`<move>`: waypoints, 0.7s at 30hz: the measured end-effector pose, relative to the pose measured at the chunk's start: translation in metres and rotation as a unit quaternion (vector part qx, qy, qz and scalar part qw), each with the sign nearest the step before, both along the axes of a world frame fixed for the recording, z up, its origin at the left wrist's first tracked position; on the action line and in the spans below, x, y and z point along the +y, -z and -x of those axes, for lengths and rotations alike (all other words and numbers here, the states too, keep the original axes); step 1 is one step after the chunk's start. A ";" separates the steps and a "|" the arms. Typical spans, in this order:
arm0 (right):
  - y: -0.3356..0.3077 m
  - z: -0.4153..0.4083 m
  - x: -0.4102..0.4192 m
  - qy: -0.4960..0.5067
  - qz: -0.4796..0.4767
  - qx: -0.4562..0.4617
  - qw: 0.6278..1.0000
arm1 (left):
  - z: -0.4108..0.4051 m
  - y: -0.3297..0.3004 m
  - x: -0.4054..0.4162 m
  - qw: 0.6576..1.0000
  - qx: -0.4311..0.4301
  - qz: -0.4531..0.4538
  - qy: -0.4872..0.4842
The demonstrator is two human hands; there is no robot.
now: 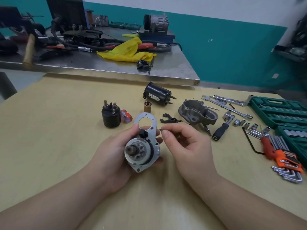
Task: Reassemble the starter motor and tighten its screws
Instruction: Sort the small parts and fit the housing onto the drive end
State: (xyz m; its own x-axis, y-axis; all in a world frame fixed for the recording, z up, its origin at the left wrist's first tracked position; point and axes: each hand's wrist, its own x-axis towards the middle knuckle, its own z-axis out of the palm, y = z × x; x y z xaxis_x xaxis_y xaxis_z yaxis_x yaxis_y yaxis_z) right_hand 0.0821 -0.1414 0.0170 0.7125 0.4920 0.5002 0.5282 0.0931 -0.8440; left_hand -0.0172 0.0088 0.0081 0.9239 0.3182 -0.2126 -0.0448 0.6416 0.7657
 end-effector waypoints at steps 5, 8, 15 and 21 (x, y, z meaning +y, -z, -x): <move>-0.001 0.000 -0.001 -0.004 0.001 0.004 1.000 | 0.002 0.000 -0.003 0.999 0.027 -0.006 -0.030; 0.003 -0.002 -0.001 -0.001 0.007 0.014 1.000 | 0.001 0.000 -0.006 0.999 0.037 -0.017 -0.019; 0.005 -0.003 0.000 -0.007 0.015 0.000 1.000 | -0.003 0.003 -0.003 0.999 0.032 -0.015 -0.004; 0.007 -0.006 0.001 -0.002 0.016 0.024 1.000 | 0.000 0.006 -0.002 0.998 0.042 -0.039 -0.009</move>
